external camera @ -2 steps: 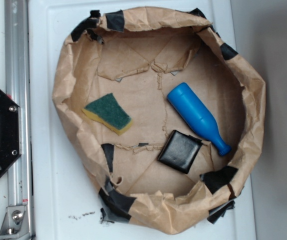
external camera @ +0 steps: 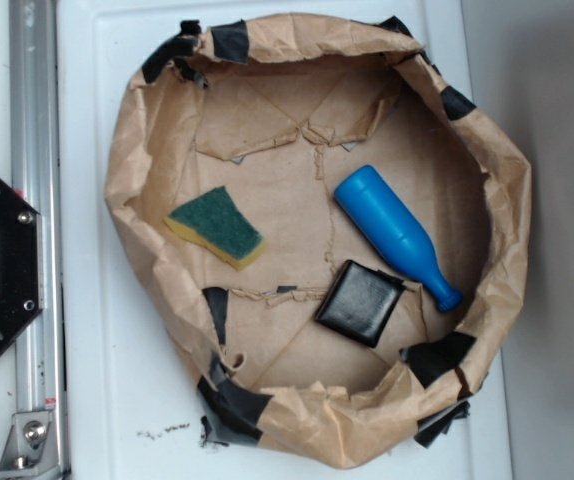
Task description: Grab the green sponge.
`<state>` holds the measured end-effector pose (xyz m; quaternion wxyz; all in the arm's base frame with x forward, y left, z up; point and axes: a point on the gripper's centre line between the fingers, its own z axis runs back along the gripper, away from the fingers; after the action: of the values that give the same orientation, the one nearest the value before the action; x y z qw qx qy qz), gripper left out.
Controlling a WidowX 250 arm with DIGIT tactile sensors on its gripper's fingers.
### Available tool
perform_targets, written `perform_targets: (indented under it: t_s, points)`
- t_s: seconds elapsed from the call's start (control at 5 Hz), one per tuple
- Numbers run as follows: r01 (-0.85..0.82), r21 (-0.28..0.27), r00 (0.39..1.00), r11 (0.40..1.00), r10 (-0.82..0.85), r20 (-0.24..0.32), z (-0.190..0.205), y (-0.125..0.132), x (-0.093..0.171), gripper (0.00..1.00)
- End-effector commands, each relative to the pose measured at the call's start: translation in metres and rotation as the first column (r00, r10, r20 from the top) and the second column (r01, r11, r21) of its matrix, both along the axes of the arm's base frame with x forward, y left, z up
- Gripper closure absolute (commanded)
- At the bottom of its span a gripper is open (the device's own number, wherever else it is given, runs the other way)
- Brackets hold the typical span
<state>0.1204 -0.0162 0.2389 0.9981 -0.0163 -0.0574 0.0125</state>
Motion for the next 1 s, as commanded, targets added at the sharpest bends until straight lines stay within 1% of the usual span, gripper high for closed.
perform_targets:
  t_s: [0.0,0.2,0.4,0.6,0.8]
  points:
    - [0.080,0.023,0.990,0.997,-0.082,0.111,-0.061,0.038,0.078,0.00]
    - [0.059,0.041,0.993,0.997,-0.063,0.102,-0.090,0.048,0.098,0.00]
    - [0.110,0.092,0.992,0.990,-0.115,0.051,-0.123,0.041,0.100,0.00]
    - [0.052,0.074,0.999,0.996,-0.053,0.011,-0.152,0.050,0.100,0.00]
    - [0.033,0.068,0.999,0.997,-0.034,0.018,-0.156,0.060,0.106,0.00]
